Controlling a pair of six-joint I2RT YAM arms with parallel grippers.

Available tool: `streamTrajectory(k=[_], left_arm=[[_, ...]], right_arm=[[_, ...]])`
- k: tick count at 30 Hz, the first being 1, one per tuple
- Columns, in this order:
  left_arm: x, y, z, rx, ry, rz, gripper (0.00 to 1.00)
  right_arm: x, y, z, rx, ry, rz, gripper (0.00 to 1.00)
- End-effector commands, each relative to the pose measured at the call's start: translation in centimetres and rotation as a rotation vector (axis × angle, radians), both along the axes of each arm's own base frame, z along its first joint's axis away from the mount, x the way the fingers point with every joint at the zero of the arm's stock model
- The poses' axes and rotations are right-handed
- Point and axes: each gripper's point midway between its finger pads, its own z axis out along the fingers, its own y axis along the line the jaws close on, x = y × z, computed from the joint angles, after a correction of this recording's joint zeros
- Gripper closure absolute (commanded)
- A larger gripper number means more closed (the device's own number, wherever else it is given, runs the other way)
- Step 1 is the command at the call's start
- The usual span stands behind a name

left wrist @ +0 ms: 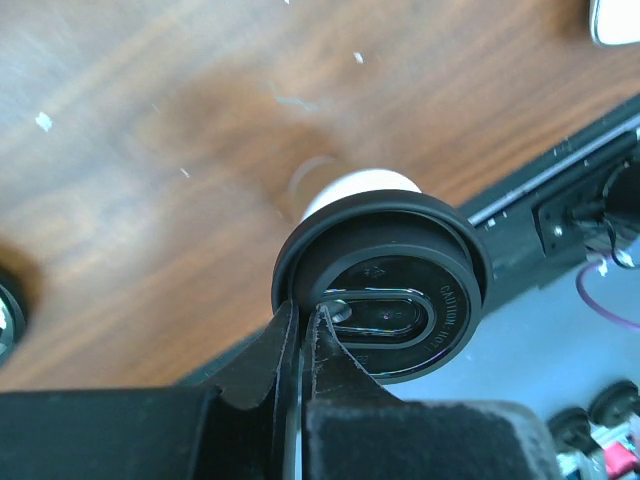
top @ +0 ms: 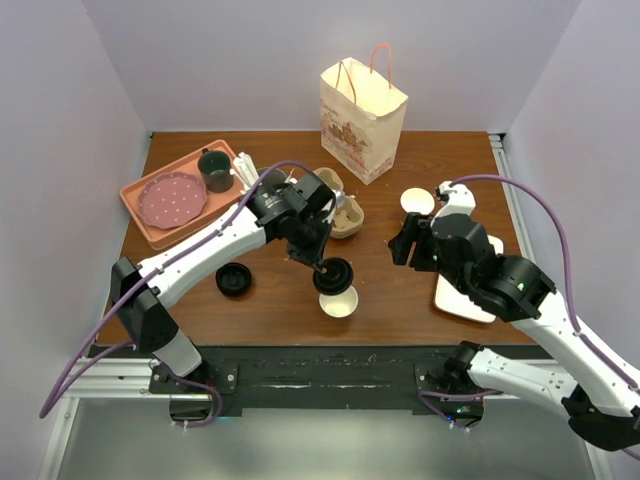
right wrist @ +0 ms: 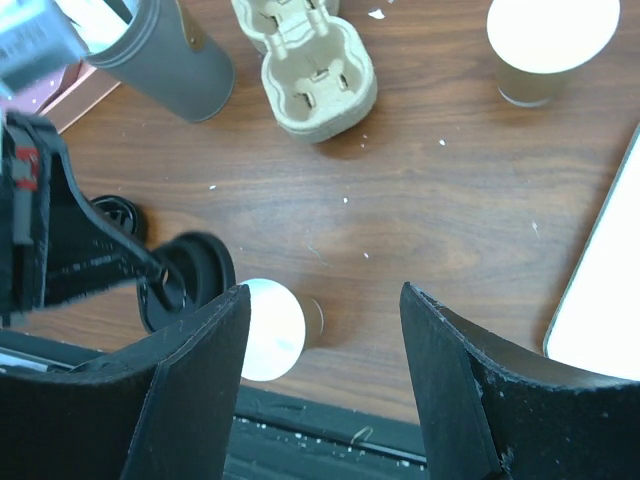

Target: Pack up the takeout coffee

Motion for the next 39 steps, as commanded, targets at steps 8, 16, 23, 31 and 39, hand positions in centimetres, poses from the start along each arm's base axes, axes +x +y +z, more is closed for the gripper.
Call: streamTrajectory(k=[8,16,23,31,39], left_arm=[[-2.9,-3.2,0.3,0.074,0.008,0.094,1.00],[-2.7,-3.3,-1.8,0.133,-0.010,0.126,1.00],[-2.8,-2.5,-3.3,0.181,-0.009,0.136,1.00],[-3.1,-2.2,-4.8,0.201,0.002,0.136,1.00],[-2.8,-2.1,-5.5,0.205,-0.015,0.142,1.00]], right_arm=[[-0.9,-1.3,0.9,0.019,-0.003,-0.029,0.35],[-1.7,-1.4,1.0,0.044,0.002,-0.007,0.34],[-2.5,-1.9,0.7,0.040,0.015,0.001,0.33],[-2.6,-1.9,0.4,0.044,0.016,0.004,0.33],[-2.7,-2.0,0.3,0.034,0.029,0.006,0.33]])
